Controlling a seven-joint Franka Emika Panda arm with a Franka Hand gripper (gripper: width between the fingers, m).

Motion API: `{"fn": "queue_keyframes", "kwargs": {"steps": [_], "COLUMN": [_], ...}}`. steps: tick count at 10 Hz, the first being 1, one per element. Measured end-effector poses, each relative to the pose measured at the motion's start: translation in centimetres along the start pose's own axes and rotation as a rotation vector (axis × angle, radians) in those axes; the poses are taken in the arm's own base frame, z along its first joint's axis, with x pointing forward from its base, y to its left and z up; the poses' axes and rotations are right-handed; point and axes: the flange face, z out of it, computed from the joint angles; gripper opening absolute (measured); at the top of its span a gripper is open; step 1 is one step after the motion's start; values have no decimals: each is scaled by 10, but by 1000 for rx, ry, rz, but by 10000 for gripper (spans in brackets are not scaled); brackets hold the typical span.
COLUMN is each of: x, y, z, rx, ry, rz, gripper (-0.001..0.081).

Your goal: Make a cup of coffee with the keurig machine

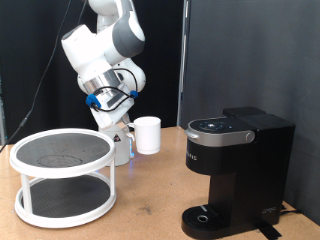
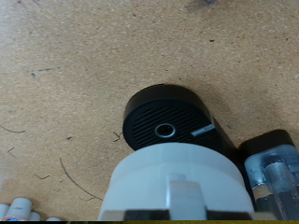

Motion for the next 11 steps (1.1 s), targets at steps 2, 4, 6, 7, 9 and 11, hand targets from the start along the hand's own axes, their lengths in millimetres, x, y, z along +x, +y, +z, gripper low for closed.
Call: {"fn": "queue_keyframes", "kwargs": {"steps": [2, 4, 6, 7, 9, 11], "x": [-2, -7, -12, -15, -17, -16], "y": [0, -2, -2, -2, -1, 0], "z": [11, 27, 44, 53, 72, 91], "rx": [0, 24, 44, 51, 62, 75], "ry": [24, 45, 61, 71, 99, 121], "rz": [32, 42, 36, 30, 17, 7], "gripper": [2, 2, 2, 2, 2, 2]}}
